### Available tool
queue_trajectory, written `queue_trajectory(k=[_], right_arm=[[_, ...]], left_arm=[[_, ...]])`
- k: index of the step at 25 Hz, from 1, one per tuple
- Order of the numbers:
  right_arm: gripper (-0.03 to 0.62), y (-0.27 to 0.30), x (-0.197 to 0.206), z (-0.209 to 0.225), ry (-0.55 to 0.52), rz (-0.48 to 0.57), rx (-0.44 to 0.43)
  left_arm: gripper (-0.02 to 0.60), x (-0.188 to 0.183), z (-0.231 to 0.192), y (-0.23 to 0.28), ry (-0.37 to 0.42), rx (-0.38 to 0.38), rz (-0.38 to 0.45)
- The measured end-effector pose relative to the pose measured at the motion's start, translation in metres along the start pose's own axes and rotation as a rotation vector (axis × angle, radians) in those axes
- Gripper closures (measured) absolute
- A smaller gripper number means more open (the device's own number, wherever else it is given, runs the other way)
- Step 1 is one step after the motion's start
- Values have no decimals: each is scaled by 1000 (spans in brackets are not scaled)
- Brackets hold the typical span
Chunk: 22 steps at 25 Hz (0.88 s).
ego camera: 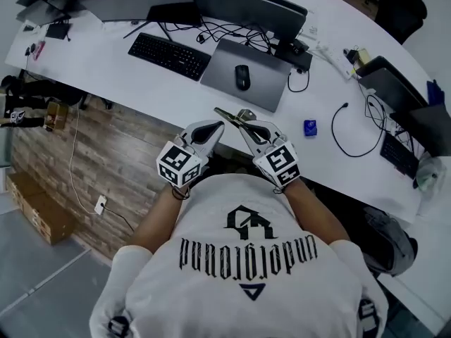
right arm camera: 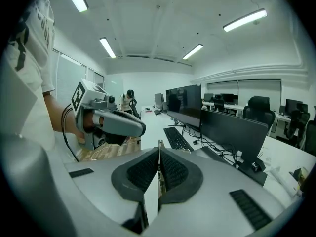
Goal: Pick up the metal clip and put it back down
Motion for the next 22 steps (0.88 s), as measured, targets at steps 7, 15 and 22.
queue_trajectory(k=[7, 15, 22], right_arm=[[574, -40, -24, 3, -15, 69, 20], [574, -58, -25, -7, -36, 94, 28], [574, -59, -26, -19, -36, 74, 59]], left_arm=[[569, -16, 26, -16, 17, -52, 62], [569, -21, 47, -31, 52, -90, 82], [569, -19, 46, -43, 46, -60, 82]])
Point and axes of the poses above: the fingertips, and each gripper's own axes: y forward along the fingers, z to its right, x out of its underside, the point moved 1 cm from there along -y, backward along the fingers, and after that the axes turned 12 degrees about -y, right-handed, at the moved point
